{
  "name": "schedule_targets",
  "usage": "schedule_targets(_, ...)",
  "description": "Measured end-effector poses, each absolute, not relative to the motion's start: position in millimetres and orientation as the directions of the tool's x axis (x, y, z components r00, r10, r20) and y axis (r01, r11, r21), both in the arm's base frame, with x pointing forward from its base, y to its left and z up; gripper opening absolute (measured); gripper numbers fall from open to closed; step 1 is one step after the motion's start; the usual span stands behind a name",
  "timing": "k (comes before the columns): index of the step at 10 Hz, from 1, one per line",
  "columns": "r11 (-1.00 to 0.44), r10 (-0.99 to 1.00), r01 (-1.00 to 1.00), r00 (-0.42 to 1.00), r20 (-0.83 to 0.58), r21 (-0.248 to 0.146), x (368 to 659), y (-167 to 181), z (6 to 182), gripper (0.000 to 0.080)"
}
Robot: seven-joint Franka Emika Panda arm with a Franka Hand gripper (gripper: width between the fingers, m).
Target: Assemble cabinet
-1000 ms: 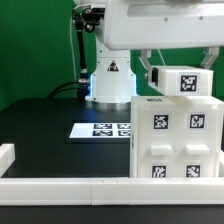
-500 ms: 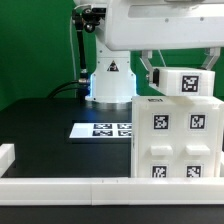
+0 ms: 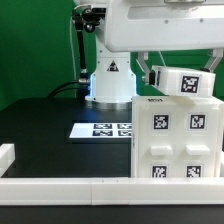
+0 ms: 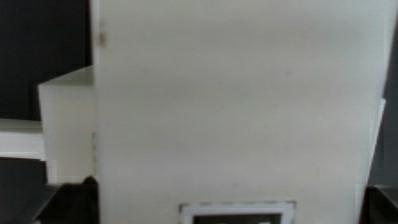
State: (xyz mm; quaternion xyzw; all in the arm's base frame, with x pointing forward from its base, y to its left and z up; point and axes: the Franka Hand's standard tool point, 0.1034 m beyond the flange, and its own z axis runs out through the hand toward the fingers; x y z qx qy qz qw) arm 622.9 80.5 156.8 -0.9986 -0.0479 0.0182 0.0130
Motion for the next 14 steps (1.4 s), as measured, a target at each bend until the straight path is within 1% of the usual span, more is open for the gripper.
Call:
schedule_targets(2, -0.995, 0.096, 0.096, 0.995, -0.029, -0.027, 624.1, 80.1, 157.4, 0.0649)
schedule_targets(4, -0.995, 0.097, 0.097, 0.995, -0.002, -0.026, 629.1, 79.8, 162.0, 0.0649)
schedule_targets(6, -0.995, 0.096, 0.096, 0.995, -0.002, -0.026, 629.1, 79.6, 161.3, 0.0649)
schedule_targets(7, -0.995, 0.096, 0.096, 0.995, -0.002, -0.026, 629.2, 79.6, 161.1, 0.0557)
schedule_targets(13, -0.995, 0.096, 0.096, 0.995, -0.002, -0.026, 629.2, 79.8, 161.1, 0.0558)
schedule_targets(14, -0.998, 0.052, 0.052, 0.999, -0.001, -0.030, 629.6, 80.2, 161.0, 0.0557)
